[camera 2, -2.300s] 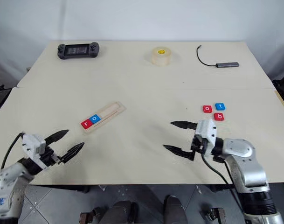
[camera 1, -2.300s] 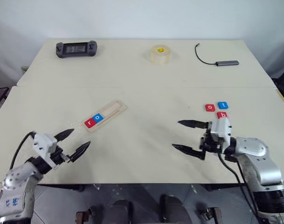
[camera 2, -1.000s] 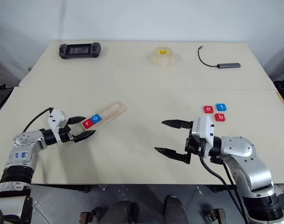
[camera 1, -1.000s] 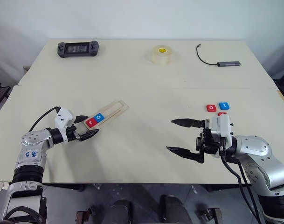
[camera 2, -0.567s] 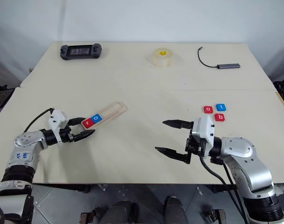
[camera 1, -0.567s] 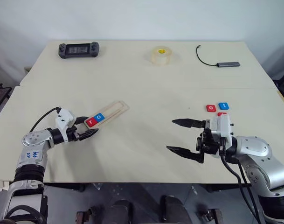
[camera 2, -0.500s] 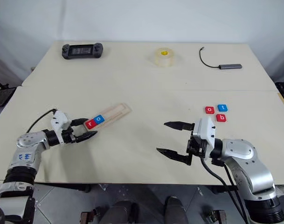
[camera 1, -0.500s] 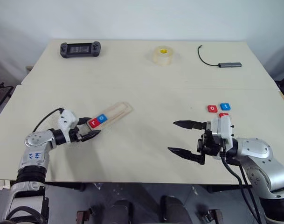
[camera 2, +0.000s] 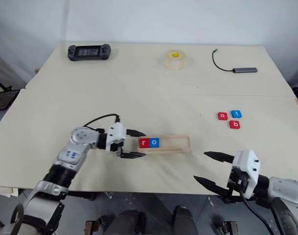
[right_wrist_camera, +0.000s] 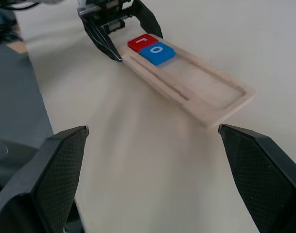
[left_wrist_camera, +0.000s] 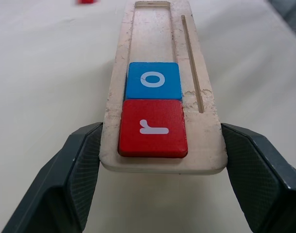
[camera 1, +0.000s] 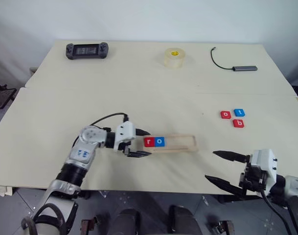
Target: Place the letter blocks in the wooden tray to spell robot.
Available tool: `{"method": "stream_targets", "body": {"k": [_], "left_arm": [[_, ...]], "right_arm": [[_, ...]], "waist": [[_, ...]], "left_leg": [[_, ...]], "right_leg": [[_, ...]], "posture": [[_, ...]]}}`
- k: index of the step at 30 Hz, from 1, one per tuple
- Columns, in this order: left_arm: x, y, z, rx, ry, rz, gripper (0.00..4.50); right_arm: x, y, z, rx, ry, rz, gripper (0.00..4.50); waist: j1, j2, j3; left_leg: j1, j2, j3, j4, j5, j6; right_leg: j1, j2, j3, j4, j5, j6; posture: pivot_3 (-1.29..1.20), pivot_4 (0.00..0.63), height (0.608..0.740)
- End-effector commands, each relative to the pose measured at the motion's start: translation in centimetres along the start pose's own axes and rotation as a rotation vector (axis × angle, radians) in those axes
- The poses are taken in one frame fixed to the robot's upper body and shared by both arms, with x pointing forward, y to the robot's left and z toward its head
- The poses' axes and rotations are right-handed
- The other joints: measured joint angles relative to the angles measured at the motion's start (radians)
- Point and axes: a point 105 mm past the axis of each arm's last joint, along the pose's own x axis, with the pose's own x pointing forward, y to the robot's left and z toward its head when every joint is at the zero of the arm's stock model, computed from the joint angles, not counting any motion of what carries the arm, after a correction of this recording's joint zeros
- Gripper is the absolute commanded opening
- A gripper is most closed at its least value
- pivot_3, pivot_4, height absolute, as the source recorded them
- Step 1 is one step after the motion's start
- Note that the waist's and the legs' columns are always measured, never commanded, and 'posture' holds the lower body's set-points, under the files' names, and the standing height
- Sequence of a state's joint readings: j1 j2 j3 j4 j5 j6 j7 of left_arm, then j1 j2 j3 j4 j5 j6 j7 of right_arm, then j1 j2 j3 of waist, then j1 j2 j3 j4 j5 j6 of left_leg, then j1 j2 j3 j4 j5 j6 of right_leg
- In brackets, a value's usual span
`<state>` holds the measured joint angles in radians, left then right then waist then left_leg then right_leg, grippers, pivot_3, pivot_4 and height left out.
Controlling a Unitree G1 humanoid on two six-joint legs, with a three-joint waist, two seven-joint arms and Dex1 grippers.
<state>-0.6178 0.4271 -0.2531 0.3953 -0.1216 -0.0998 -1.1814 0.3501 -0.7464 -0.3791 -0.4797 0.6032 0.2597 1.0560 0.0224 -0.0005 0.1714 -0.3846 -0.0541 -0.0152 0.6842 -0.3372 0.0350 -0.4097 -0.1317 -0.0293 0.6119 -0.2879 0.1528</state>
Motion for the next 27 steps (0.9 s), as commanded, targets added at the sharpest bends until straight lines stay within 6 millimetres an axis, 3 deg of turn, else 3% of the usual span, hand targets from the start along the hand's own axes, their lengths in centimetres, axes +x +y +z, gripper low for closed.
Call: {"method": "stream_targets", "body": {"k": [1, 8, 11, 12, 17, 21, 24, 27], "left_arm": [[0.9, -0.1, -0.6, 0.046, 0.039, -0.052, 3.39], [1.3, -0.2, -0.9, -0.013, 0.038, -0.080, 3.39], [0.8, -0.5, -1.0, -0.035, 0.037, -0.091, 4.40], [0.5, -0.7, -0.9, -0.037, 0.025, -0.093, 4.46], [-2.5, -0.3, -0.9, -0.018, -0.040, 0.016, 4.46], [-6.1, -0.7, -0.7, -0.008, -0.127, 0.059, 4.46], [-7.7, -1.0, -0.5, 0.031, -0.179, 0.106, 4.46], [-8.9, -1.7, -0.3, -0.046, -0.202, 0.098, 4.46]], "right_arm": [[-0.7, 0.3, 1.1, -0.053, -0.027, -0.045, 4.50], [-1.5, 1.0, 0.6, -0.026, -0.029, -0.116, 4.50], [-1.6, 1.1, 0.5, -0.020, -0.033, -0.133, 4.50], [-1.7, 1.1, 0.4, -0.019, -0.036, -0.145, 4.50], [-3.3, -0.4, -0.2, -0.014, -0.076, -0.335, 4.50], [-6.6, -2.2, -1.3, -0.072, -0.077, -0.551, 4.50], [-7.5, -2.1, -2.0, -0.074, -0.054, -0.583, 4.50], [-7.8, -1.9, -2.7, -0.064, -0.042, -0.603, 4.50]], "waist": [[-0.002, 0.000, 0.000], [0.004, 0.000, 0.000], [0.002, 0.000, 0.000], [0.001, 0.000, 0.000], [0.002, 0.000, 0.000], [0.002, 0.000, 0.000], [0.002, 0.001, 0.000], [0.001, 0.001, 0.000]], "left_leg": [[0.000, 0.000, 0.000, 0.000, 0.000, 0.000], [0.000, 0.001, -0.001, 0.000, 0.001, 0.000], [0.000, 0.001, -0.001, 0.000, 0.001, 0.000], [0.000, 0.001, -0.001, 0.000, 0.001, 0.000], [0.000, 0.002, -0.001, 0.000, 0.001, 0.000], [0.000, 0.001, -0.001, 0.000, 0.001, 0.000], [0.000, 0.001, -0.001, -0.001, 0.001, 0.000], [0.000, 0.001, -0.001, -0.001, 0.001, 0.000]], "right_leg": [[0.000, 0.001, 0.000, 0.000, 0.000, 0.000], [0.000, 0.000, 0.001, 0.000, 0.000, 0.000], [0.000, 0.000, 0.001, 0.000, 0.000, 0.000], [0.000, 0.000, 0.001, 0.000, 0.000, 0.000], [-0.001, 0.000, 0.002, 0.000, 0.000, 0.000], [0.000, 0.000, 0.002, 0.000, 0.000, 0.000], [-0.001, -0.001, 0.002, 0.000, 0.000, 0.000], [0.000, -0.001, 0.002, 0.000, 0.000, 0.000]], "posture": [[0.00, 0.150, 0.740], [0.00, 0.150, 0.740], [0.00, 0.150, 0.740], [0.00, 0.150, 0.740], [0.00, 0.150, 0.740], [0.00, 0.150, 0.740], [0.00, 0.150, 0.740], [0.00, 0.150, 0.740]]}}
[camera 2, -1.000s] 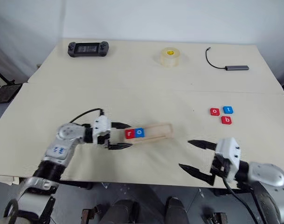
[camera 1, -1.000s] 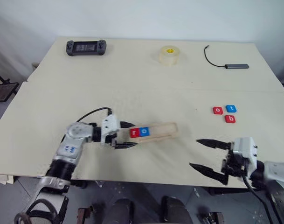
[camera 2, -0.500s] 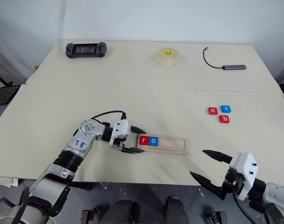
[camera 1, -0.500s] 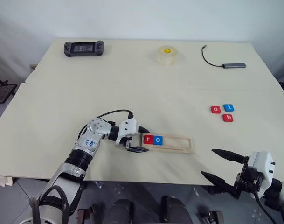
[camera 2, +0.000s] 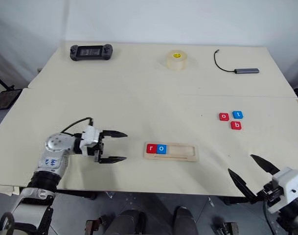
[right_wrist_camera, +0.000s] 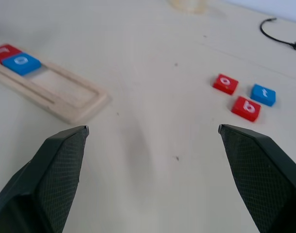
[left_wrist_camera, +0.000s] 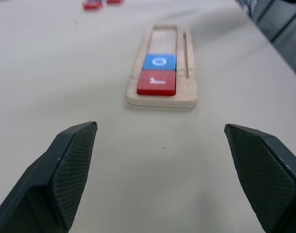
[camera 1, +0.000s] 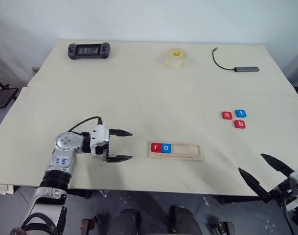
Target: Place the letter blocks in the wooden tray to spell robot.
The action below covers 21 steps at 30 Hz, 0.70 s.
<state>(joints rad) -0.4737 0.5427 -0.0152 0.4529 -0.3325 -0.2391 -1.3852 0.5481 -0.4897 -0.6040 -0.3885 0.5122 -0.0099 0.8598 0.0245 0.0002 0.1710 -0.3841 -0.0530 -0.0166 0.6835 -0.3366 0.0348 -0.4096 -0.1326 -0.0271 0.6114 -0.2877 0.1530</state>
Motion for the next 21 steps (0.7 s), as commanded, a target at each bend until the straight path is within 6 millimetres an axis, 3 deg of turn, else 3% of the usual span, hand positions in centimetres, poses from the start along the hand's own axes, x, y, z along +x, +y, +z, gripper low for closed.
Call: {"method": "stream_targets", "body": {"k": [1, 6, 9, 14, 21], "left_arm": [[-1.0, -0.1, 1.6, -0.020, -0.061, 0.018, 4.46], [-0.8, 0.5, 2.9, -0.017, -0.116, 0.111, 4.46], [-0.2, 0.2, 3.3, -0.010, -0.137, 0.127, 4.46], [0.3, -0.3, 3.2, -0.015, -0.136, 0.145, 4.46], [1.0, -0.7, 3.2, -0.020, -0.147, 0.164, 4.46]], "right_arm": [[-0.7, -0.4, 0.0, -0.021, -0.012, -0.046, 4.50], [0.8, -0.5, 0.0, 0.053, -0.045, -0.075, 4.50], [4.1, -2.9, 1.3, 0.116, -0.027, -0.152, 4.50], [7.8, -7.7, 3.1, 0.185, 0.041, -0.292, 4.50], [11.5, -12.1, 3.0, 0.277, 0.236, -0.409, 4.50]], "waist": [[-0.002, 0.000, 0.000], [-0.001, 0.000, 0.000], [-0.013, 0.000, 0.000], [-0.022, 0.001, -0.001], [-0.021, 0.002, -0.001]], "left_leg": [[0.000, 0.000, 0.000, 0.000, 0.000, 0.000], [0.001, 0.000, 0.000, 0.000, 0.000, 0.000], [0.002, 0.000, 0.001, 0.000, 0.000, 0.000], [0.003, 0.002, 0.001, 0.000, 0.001, -0.002], [0.002, 0.000, 0.001, 0.000, 0.002, -0.001]], "right_leg": [[0.000, 0.000, 0.000, 0.000, 0.000, 0.000], [0.000, 0.000, 0.002, 0.001, 0.000, 0.000], [0.000, 0.000, 0.003, 0.001, 0.000, 0.000], [0.000, 0.001, 0.002, 0.001, -0.001, -0.002], [0.000, -0.001, 0.002, 0.003, -0.001, -0.002]], "posture": [[0.00, 0.150, 0.740], [0.00, 0.150, 0.740], [0.00, 0.150, 0.740], [0.00, 0.150, 0.740], [0.00, 0.150, 0.740]]}}
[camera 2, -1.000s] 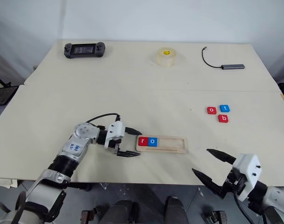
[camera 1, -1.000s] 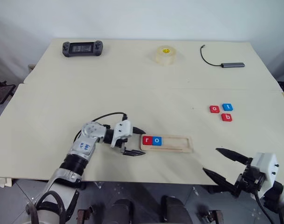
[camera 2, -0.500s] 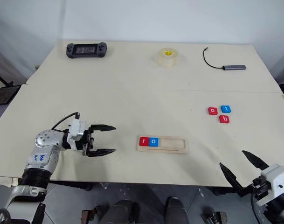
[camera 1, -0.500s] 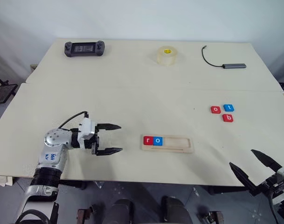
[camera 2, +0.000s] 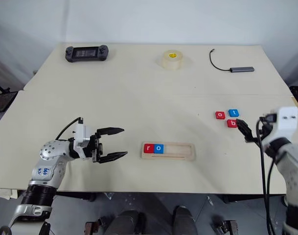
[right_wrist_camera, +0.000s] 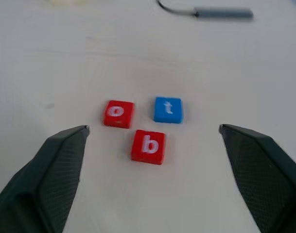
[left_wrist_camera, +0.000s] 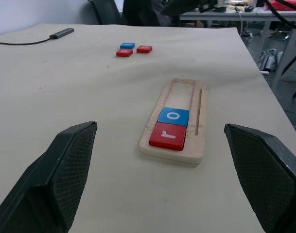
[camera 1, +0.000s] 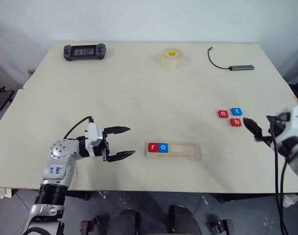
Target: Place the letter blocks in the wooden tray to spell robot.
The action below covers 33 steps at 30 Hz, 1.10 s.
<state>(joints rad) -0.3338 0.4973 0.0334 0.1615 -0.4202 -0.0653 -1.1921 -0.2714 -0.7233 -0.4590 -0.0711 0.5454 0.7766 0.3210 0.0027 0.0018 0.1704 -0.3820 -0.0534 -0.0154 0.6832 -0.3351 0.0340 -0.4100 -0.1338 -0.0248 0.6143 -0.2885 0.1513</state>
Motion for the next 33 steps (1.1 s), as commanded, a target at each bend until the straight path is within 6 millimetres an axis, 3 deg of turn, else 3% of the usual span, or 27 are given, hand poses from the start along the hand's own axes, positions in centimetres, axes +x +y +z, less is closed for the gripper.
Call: {"method": "stream_targets", "body": {"k": [1, 5, 8, 15, 24, 33], "left_arm": [[0.3, -0.3, 0.7, 0.023, -0.017, 0.002, 4.46], [0.4, -0.2, 0.7, 0.023, -0.010, 0.031, 4.46], [0.1, -0.3, 0.5, 0.020, -0.004, 0.040, 4.46], [0.1, -0.3, 0.5, 0.017, 0.004, 0.052, 4.46], [0.3, -0.4, 0.7, 0.031, -0.002, 0.053, 4.46], [0.8, -0.4, 0.9, 0.043, -0.008, 0.033, 4.46]], "right_arm": [[0.7, -1.0, 0.6, -0.037, 0.063, -0.034, 4.50], [1.2, -0.7, 0.8, -0.071, 0.174, 0.011, 4.50], [1.7, -0.4, 1.9, -0.073, 0.170, 0.041, 4.50], [2.6, 0.5, 1.8, -0.101, 0.181, 0.056, 4.50], [4.1, 0.8, 0.3, -0.095, 0.202, 0.039, 4.50], [6.0, 1.2, -2.7, -0.030, 0.273, 0.022, 4.50]], "waist": [[0.003, 0.000, 0.000], [-0.001, 0.000, 0.000], [-0.003, 0.000, 0.000], [-0.002, 0.000, 0.000], [-0.004, 0.000, 0.000], [-0.006, 0.000, 0.000]], "left_leg": [[0.000, 0.000, 0.000, 0.000, 0.000, 0.000], [-0.004, 0.000, -0.001, 0.000, 0.000, 0.000], [-0.004, 0.000, -0.001, 0.000, 0.000, 0.001], [-0.004, 0.000, -0.001, 0.000, 0.000, 0.001], [-0.004, 0.000, -0.001, 0.000, 0.000, 0.000], [-0.004, 0.000, 0.000, 0.001, 0.000, 0.000]], "right_leg": [[0.000, 0.000, 0.000, 0.000, 0.000, 0.000], [-0.003, 0.000, -0.002, 0.000, 0.000, 0.000], [-0.003, 0.000, -0.001, -0.001, 0.000, 0.000], [-0.003, 0.000, -0.001, -0.001, 0.000, 0.001], [-0.003, 0.001, -0.002, -0.001, 0.000, 0.001], [-0.002, 0.001, -0.002, -0.001, 0.001, 0.001]], "posture": [[0.00, 0.150, 0.740], [0.00, 0.150, 0.740], [0.00, 0.150, 0.740], [0.00, 0.150, 0.740], [0.00, 0.150, 0.740], [0.00, 0.150, 0.740]]}}
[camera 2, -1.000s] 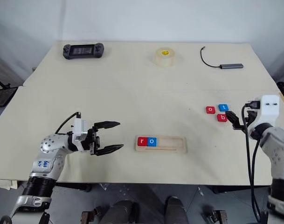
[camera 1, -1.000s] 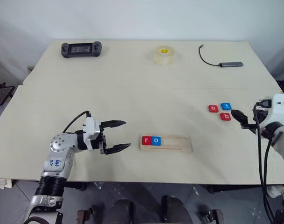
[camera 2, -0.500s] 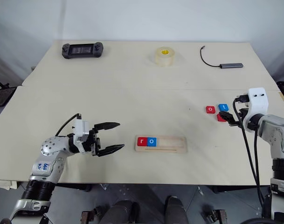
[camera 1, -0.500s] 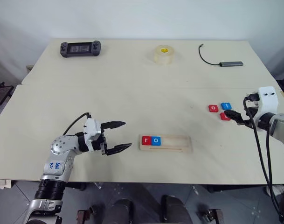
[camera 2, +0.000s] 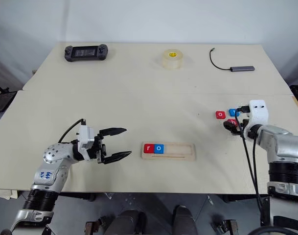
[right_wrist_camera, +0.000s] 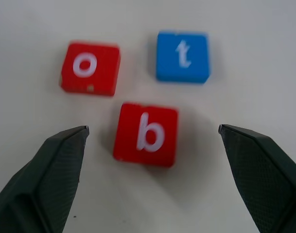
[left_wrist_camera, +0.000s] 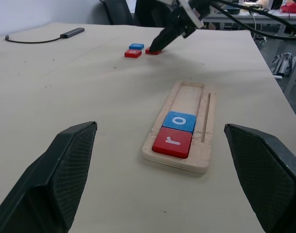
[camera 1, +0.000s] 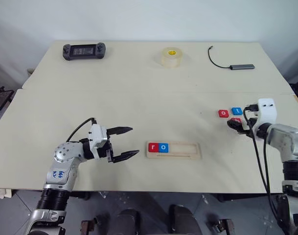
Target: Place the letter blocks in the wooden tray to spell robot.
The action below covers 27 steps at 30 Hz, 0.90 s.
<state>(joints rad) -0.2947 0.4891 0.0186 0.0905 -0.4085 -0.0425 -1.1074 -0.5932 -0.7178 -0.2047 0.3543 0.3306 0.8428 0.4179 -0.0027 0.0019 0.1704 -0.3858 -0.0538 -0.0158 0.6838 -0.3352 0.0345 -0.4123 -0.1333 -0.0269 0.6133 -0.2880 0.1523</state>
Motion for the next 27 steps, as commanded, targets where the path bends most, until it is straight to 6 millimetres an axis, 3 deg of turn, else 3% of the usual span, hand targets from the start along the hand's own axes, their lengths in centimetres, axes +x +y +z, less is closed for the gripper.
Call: {"method": "stream_targets", "body": {"k": [1, 3, 6, 13, 20, 27], "left_arm": [[0.3, -0.1, 0.8, 0.044, -0.015, -0.017, 4.46], [0.3, -0.1, 0.9, 0.044, -0.015, -0.018, 4.46], [0.3, -0.1, 0.8, 0.042, -0.013, -0.023, 4.50], [0.8, 0.0, 1.0, 0.043, -0.022, -0.036, 4.50], [1.3, -0.2, 0.9, 0.031, -0.030, -0.073, 4.50], [1.9, -0.5, 0.6, 0.010, -0.035, -0.118, 4.50]], "right_arm": [[0.4, 0.2, 0.2, -0.002, -0.006, -0.015, 4.50], [0.5, 0.3, 0.0, 0.003, 0.003, -0.020, 4.50], [0.8, -0.1, -0.7, 0.016, 0.011, -0.066, 3.88], [0.1, 0.5, -0.6, 0.046, -0.016, -0.089, 1.55], [-2.4, 2.2, 0.9, 0.083, -0.062, -0.075, 1.46], [-6.7, 5.2, -2.9, 0.097, -0.034, -0.085, 1.46]], "waist": [[0.000, 0.000, 0.000], [-0.002, 0.000, 0.000], [-0.002, 0.000, 0.000], [0.003, -0.001, 0.000], [0.001, 0.000, 0.000], [0.005, 0.000, 0.000]], "left_leg": [[0.000, 0.000, 0.000, 0.000, 0.000, 0.000], [0.000, 0.000, 0.000, 0.000, 0.000, 0.000], [0.000, 0.001, 0.000, 0.000, 0.000, 0.000], [0.001, 0.000, -0.001, 0.001, 0.000, 0.000], [0.000, 0.000, -0.001, 0.000, 0.000, 0.000], [-0.001, 0.000, -0.002, -0.001, 0.000, 0.000]], "right_leg": [[0.000, 0.000, 0.000, 0.000, 0.000, 0.000], [0.000, 0.000, 0.000, 0.000, 0.000, 0.000], [0.000, 0.001, 0.000, 0.000, 0.000, 0.000], [0.001, 0.000, 0.000, 0.000, 0.000, 0.000], [0.000, 0.000, 0.000, 0.000, 0.000, 0.000], [-0.001, 0.000, 0.001, 0.001, 0.000, 0.000]], "posture": [[0.00, 0.150, 0.740], [0.00, 0.150, 0.740], [0.00, 0.150, 0.740], [0.00, 0.150, 0.740], [0.00, 0.150, 0.740], [0.00, 0.150, 0.740]]}}
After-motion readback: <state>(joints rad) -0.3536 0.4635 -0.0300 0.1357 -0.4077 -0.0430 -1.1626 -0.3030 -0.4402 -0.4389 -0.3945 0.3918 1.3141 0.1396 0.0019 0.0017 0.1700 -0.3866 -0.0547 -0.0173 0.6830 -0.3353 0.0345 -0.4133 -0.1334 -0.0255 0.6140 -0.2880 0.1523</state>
